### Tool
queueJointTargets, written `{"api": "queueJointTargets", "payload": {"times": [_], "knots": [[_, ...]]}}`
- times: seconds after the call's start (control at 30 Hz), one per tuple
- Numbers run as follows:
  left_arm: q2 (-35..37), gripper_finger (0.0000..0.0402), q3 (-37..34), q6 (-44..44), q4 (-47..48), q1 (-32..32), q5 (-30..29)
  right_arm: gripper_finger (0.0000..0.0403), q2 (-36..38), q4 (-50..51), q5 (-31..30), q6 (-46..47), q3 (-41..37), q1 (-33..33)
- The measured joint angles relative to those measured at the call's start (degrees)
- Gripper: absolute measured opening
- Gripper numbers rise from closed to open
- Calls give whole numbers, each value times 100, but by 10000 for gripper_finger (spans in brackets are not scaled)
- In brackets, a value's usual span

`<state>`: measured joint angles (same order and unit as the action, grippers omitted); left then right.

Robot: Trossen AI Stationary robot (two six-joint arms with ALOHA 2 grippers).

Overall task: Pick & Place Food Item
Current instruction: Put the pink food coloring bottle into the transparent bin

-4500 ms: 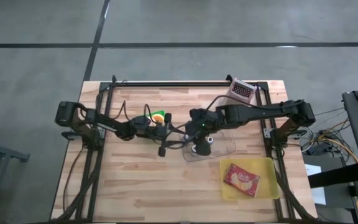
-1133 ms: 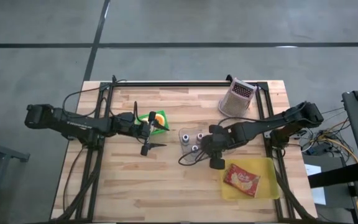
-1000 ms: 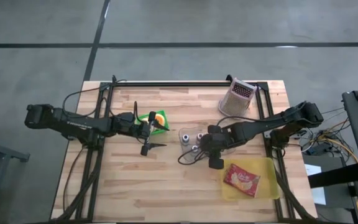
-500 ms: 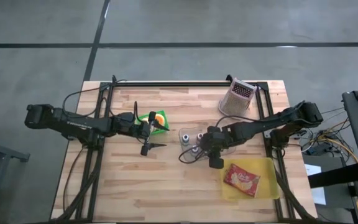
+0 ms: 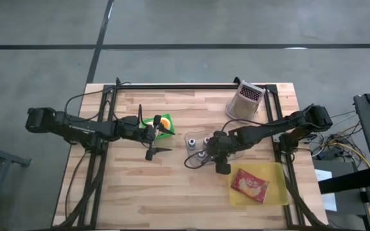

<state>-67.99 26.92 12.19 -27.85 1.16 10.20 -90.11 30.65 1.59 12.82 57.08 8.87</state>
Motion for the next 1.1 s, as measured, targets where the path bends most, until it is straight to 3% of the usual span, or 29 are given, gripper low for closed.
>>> {"api": "queueJointTargets", "payload": {"times": [1.1], "knots": [[0,321,0,0,-1,-1,0,123,-1,-273,102,8,-160,-14]]}}
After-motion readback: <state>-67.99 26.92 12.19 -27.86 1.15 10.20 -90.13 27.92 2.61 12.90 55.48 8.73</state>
